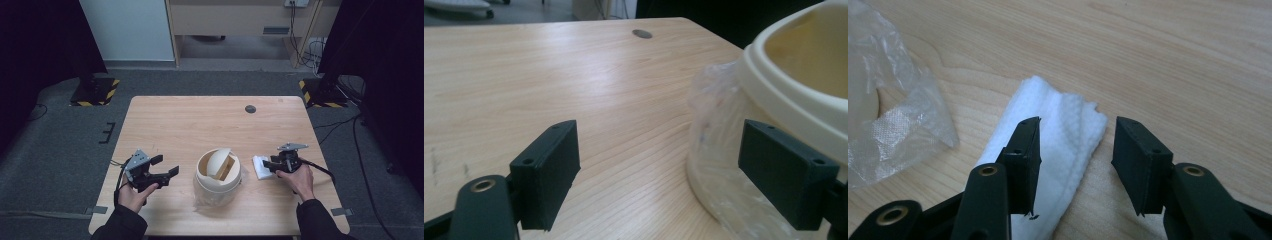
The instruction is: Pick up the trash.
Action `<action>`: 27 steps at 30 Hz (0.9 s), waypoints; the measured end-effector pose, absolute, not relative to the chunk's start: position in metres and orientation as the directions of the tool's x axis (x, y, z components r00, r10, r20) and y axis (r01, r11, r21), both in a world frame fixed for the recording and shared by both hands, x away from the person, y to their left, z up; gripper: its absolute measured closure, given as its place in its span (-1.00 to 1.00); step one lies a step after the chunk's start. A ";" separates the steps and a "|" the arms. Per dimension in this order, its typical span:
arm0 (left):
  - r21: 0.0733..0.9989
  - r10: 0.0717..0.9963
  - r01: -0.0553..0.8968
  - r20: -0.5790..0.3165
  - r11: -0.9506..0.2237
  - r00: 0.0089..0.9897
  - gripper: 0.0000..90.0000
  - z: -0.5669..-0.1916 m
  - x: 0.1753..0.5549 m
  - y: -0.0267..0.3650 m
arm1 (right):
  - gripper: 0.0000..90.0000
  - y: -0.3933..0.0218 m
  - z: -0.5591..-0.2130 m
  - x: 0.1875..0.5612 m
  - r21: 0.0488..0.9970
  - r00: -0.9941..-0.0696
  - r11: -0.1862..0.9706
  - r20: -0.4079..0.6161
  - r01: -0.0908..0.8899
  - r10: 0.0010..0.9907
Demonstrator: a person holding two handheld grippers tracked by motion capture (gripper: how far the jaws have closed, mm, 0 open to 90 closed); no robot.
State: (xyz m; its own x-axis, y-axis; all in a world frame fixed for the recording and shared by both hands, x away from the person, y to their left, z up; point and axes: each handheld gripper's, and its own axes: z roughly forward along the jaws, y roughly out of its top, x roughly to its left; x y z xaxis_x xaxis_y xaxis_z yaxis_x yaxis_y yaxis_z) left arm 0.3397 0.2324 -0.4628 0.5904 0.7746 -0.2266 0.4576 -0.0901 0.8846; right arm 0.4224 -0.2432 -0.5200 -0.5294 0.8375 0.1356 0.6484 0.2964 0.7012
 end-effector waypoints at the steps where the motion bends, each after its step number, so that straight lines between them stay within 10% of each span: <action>1: 0.885 0.775 0.458 -0.227 -0.090 0.590 -0.64 -0.463 0.340 0.232 | 0.21 -0.243 -0.520 0.422 0.701 -0.529 0.296 0.136 0.648 0.837; 15: 0.873 0.794 0.481 -0.231 -0.086 0.562 -0.62 -0.473 0.348 0.240 | 0.88 -0.238 -0.527 0.418 0.689 -0.528 0.268 0.195 0.674 0.827; 27: 0.871 0.797 0.483 -0.226 -0.093 0.560 -0.61 -0.475 0.349 0.241 | 0.91 -0.243 -0.513 0.418 0.750 -0.532 0.211 0.215 0.627 0.819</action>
State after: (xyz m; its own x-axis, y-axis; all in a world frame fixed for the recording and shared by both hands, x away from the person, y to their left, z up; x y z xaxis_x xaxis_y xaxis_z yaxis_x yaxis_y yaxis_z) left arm 0.3491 0.2408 -0.4745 0.5603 0.7968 -0.2262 0.4834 -0.0927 0.8705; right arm 0.4180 -0.2431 -0.5133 -0.5325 0.8187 0.2150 0.6271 0.2109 0.7498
